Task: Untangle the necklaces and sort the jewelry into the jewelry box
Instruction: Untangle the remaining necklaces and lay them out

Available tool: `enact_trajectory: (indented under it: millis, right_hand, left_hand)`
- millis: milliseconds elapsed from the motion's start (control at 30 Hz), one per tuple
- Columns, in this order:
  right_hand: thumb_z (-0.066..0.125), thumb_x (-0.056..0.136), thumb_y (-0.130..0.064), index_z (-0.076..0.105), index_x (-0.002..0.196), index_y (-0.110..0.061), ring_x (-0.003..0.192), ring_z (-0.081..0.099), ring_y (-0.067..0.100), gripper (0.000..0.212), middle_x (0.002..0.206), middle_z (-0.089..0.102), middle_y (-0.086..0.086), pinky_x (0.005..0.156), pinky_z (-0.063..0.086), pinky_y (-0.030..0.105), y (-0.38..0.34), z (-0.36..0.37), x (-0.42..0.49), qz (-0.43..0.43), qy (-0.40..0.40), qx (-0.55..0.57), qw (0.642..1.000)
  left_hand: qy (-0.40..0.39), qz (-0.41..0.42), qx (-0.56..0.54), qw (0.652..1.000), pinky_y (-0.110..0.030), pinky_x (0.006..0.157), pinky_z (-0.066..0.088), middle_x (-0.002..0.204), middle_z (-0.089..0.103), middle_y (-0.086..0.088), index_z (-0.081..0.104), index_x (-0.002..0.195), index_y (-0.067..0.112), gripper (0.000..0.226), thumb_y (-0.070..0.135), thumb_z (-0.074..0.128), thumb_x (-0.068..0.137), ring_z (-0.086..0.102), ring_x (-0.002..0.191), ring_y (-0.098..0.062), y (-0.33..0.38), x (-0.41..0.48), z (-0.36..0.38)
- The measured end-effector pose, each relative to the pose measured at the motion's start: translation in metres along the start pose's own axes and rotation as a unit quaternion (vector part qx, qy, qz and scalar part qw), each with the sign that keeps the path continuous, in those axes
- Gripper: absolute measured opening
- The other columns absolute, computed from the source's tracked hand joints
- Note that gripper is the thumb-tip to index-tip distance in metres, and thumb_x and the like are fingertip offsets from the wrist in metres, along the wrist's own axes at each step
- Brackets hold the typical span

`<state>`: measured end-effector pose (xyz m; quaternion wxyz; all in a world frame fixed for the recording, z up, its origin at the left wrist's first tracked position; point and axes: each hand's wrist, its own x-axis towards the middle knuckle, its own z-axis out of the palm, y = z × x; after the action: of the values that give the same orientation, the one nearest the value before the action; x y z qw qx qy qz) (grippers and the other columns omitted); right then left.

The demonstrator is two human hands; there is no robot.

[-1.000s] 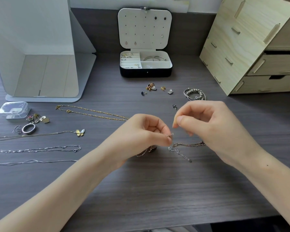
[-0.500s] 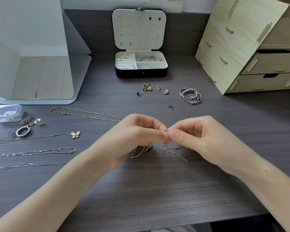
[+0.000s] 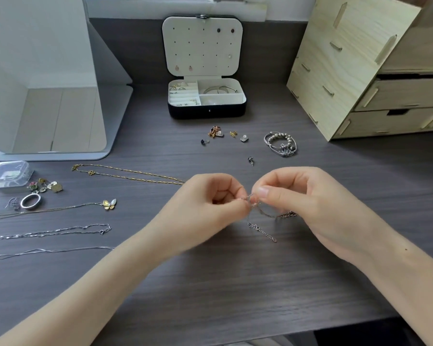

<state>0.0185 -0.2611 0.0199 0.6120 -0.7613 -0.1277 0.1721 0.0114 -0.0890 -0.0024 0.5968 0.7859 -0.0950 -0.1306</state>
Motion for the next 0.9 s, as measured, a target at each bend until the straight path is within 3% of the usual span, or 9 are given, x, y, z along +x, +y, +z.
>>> enact_trajectory:
  millis: [133, 367, 467, 567, 633, 700, 767, 833, 900]
  right_hand:
    - [0.059, 0.072, -0.028, 0.07, 0.069, -0.01, 0.068, 0.04, 0.019, 0.022, 0.079, 0.056, 0.013, 0.06, 0.033, 0.023, -0.002, -0.005, 0.005, 0.025, -0.015, 0.026, 0.999]
    - [0.055, 0.076, -0.019, 0.062, 0.06, -0.016, 0.05, 0.041, 0.011, 0.017, 0.061, 0.057, 0.004, 0.044, 0.032, 0.02, -0.005, -0.006, 0.007, 0.037, -0.046, 0.155, 0.986]
    - [0.062, 0.079, -0.022, 0.06, 0.061, -0.017, 0.043, 0.034, 0.008, 0.019, 0.048, 0.047, -0.003, 0.042, 0.028, 0.016, -0.011, -0.004, 0.004, 0.033, -0.023, 0.067, 0.997]
    - [0.073, 0.078, -0.011, 0.062, 0.066, -0.019, 0.048, 0.042, 0.005, 0.018, 0.053, 0.05, -0.008, 0.049, 0.035, 0.015, -0.012, -0.009, 0.003, -0.019, 0.033, -0.118, 0.992]
    - [0.069, 0.075, -0.008, 0.062, 0.07, -0.023, 0.049, 0.041, 0.007, 0.017, 0.053, 0.048, -0.009, 0.052, 0.035, 0.017, -0.007, -0.013, 0.004, -0.074, 0.101, -0.288, 0.949]
    - [0.065, 0.073, -0.006, 0.06, 0.074, -0.025, 0.056, 0.044, 0.01, 0.02, 0.054, 0.048, -0.007, 0.051, 0.033, 0.02, -0.002, -0.014, 0.005, -0.134, 0.202, -0.432, 0.869]
    - [0.064, 0.074, -0.005, 0.061, 0.079, -0.023, 0.059, 0.041, 0.011, 0.019, 0.06, 0.049, -0.007, 0.05, 0.035, 0.026, 0.002, -0.014, 0.006, -0.192, 0.278, -0.476, 0.812]
    - [0.061, 0.08, -0.011, 0.063, 0.083, -0.021, 0.058, 0.045, 0.008, 0.011, 0.068, 0.054, -0.008, 0.054, 0.04, 0.029, 0.007, -0.014, 0.008, -0.223, 0.307, -0.423, 0.823]
    - [0.057, 0.086, -0.015, 0.065, 0.085, -0.022, 0.064, 0.056, 0.009, 0.01, 0.072, 0.061, -0.008, 0.06, 0.048, 0.027, 0.006, -0.014, 0.011, -0.205, 0.296, -0.273, 0.892]
  left_hand:
    - [0.062, 0.073, 0.099, 0.99, -0.032, 0.057, 0.037, 0.056, 0.048, -0.002, 0.055, 0.074, 0.02, 0.018, 0.037, 0.055, 0.069, 0.039, 0.054, -0.013, -0.009, 0.001, 0.007]
    - [0.103, 0.084, 0.118, 0.984, -0.025, 0.052, 0.031, 0.051, 0.042, 0.003, 0.055, 0.067, 0.018, 0.01, 0.027, 0.056, 0.072, 0.034, 0.05, -0.012, -0.007, 0.002, 0.004]
    - [0.115, 0.077, 0.133, 0.981, -0.025, 0.053, 0.033, 0.05, 0.042, 0.005, 0.055, 0.067, 0.02, 0.01, 0.028, 0.057, 0.072, 0.035, 0.049, -0.011, -0.007, 0.001, 0.003]
    - [0.13, 0.067, 0.144, 0.979, -0.024, 0.053, 0.033, 0.05, 0.044, 0.006, 0.057, 0.067, 0.02, 0.013, 0.02, 0.064, 0.078, 0.036, 0.049, -0.009, -0.006, 0.002, 0.001]
    - [0.133, 0.061, 0.15, 0.978, -0.023, 0.053, 0.033, 0.05, 0.044, 0.007, 0.057, 0.067, 0.019, 0.015, 0.015, 0.063, 0.08, 0.036, 0.048, -0.009, -0.006, 0.002, 0.0]
    - [0.129, 0.061, 0.15, 0.978, -0.023, 0.053, 0.032, 0.05, 0.044, 0.007, 0.057, 0.066, 0.018, 0.015, 0.014, 0.063, 0.08, 0.036, 0.048, -0.009, -0.005, 0.002, 0.0]
    - [0.125, 0.063, 0.153, 0.978, -0.023, 0.052, 0.032, 0.05, 0.043, 0.007, 0.056, 0.064, 0.019, 0.016, 0.015, 0.063, 0.079, 0.034, 0.048, -0.009, -0.005, 0.001, 0.001]
    - [0.121, 0.065, 0.152, 0.979, -0.023, 0.052, 0.031, 0.05, 0.043, 0.007, 0.055, 0.063, 0.02, 0.016, 0.02, 0.063, 0.077, 0.034, 0.048, -0.008, -0.005, 0.001, 0.002]
    - [0.117, 0.061, 0.151, 0.98, -0.023, 0.052, 0.032, 0.05, 0.044, 0.006, 0.056, 0.064, 0.019, 0.013, 0.023, 0.061, 0.074, 0.035, 0.048, -0.009, -0.005, 0.001, 0.001]
